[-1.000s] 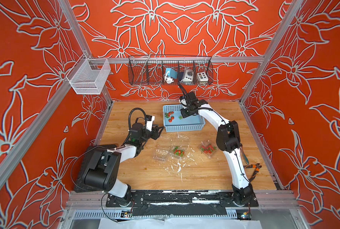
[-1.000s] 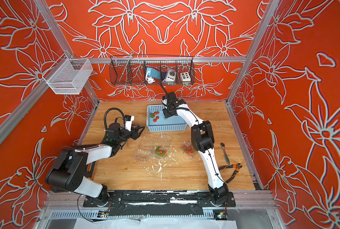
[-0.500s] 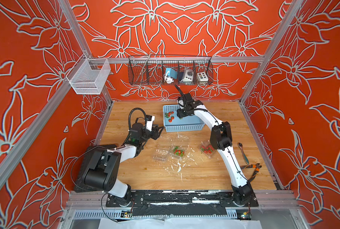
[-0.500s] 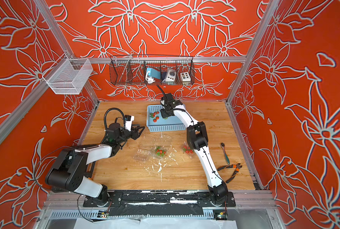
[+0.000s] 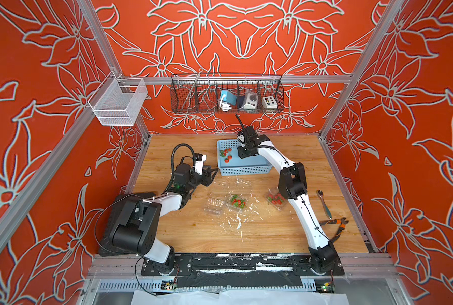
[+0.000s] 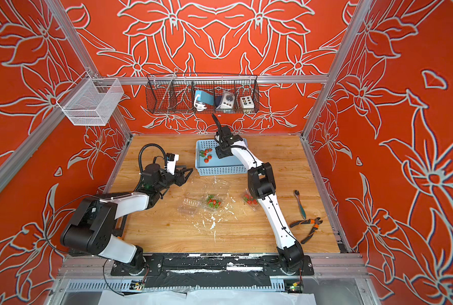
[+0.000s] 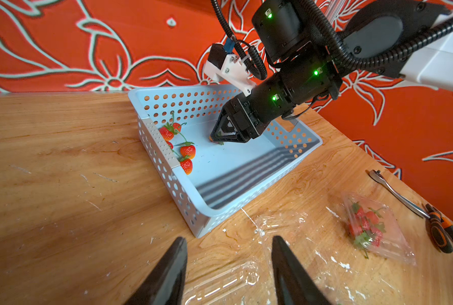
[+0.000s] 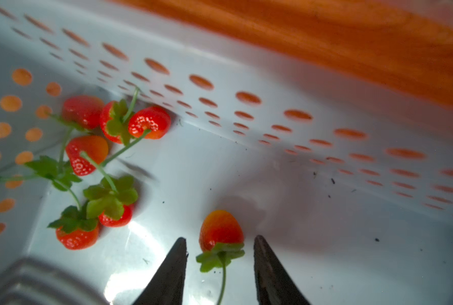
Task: Pack strawberries into containers
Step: Pick up the strawberry from the basket.
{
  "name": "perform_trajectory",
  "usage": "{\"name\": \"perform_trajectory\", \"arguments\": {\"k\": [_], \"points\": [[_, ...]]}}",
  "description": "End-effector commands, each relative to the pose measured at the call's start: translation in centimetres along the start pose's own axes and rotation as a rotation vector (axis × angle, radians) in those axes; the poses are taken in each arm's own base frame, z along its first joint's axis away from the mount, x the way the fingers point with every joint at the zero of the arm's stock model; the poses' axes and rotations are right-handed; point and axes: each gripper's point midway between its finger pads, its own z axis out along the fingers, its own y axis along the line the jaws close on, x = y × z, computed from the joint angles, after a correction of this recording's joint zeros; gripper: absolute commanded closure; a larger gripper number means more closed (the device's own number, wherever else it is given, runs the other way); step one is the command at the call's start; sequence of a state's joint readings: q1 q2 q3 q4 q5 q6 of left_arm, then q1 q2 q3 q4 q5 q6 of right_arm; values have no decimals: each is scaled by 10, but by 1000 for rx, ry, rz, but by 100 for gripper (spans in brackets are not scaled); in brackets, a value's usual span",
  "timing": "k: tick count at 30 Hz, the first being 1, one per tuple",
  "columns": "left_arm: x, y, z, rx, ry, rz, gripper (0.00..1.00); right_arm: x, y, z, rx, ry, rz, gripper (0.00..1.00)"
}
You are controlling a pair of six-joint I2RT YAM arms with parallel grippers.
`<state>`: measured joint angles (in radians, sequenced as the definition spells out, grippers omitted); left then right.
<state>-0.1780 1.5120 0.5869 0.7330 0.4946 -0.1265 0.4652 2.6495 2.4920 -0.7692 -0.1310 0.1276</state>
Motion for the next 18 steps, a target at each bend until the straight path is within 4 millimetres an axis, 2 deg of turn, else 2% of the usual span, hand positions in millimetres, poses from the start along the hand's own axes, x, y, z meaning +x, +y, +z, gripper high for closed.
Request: {"name": "perform_trajectory", "arguments": {"k": [1,10,13,18], "points": [[-7,-6,-1,14,-15,28,49,9,-2,14,12,24,2,63],[-8,-5,-2,10,-16,30,49,14,1,18,-6,42,3,78],[-7,-5,-2,10,-16,30,49,12,0,15,-4,37,4,82],[-8,-5,-2,8,-17,32,49,2,1,-1,-6,12,-6,87]]}}
